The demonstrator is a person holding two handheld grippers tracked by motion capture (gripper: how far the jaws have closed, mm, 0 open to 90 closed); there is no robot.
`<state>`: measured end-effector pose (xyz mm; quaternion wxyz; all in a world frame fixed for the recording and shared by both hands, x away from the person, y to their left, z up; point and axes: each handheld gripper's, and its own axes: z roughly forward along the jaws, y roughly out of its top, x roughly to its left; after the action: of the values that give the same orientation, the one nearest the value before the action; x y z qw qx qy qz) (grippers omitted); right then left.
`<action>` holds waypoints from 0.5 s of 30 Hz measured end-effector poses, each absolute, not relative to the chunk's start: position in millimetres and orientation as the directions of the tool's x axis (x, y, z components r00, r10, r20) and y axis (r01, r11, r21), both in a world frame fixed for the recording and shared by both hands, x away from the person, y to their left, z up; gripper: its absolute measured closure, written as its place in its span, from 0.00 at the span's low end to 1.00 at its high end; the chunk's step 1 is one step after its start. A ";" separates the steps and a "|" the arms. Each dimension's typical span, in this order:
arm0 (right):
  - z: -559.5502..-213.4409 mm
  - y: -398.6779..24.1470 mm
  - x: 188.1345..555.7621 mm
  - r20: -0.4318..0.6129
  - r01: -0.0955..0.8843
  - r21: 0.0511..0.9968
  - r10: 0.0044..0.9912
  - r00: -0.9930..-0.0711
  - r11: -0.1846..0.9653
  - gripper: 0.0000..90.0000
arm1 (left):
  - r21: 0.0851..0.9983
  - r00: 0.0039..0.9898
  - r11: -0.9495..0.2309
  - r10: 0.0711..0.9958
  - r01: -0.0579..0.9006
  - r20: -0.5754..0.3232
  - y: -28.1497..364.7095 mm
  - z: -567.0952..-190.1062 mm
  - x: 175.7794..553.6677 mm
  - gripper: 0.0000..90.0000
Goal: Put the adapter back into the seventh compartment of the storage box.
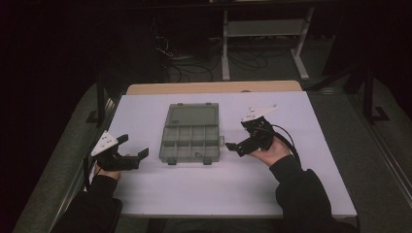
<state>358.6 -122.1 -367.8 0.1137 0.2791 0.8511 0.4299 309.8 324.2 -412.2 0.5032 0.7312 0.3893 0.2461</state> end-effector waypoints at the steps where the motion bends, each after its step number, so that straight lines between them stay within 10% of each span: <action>1: -368.0 -122.9 358.0 0.048 0.380 0.796 0.576 -0.816 0.472 0.00 | 0.928 0.576 -0.190 0.817 0.322 -0.033 324.2 -412.2 309.8 0.00; 15: -372.9 -139.2 351.6 0.052 0.391 0.802 0.599 -0.799 0.452 0.00 | 0.928 0.577 -0.190 0.816 0.319 -0.031 323.9 -412.0 309.7 0.00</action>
<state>351.6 -139.2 -372.9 0.1198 0.2933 0.8437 0.4335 309.7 323.9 -412.0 0.5042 0.7311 0.3881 0.2464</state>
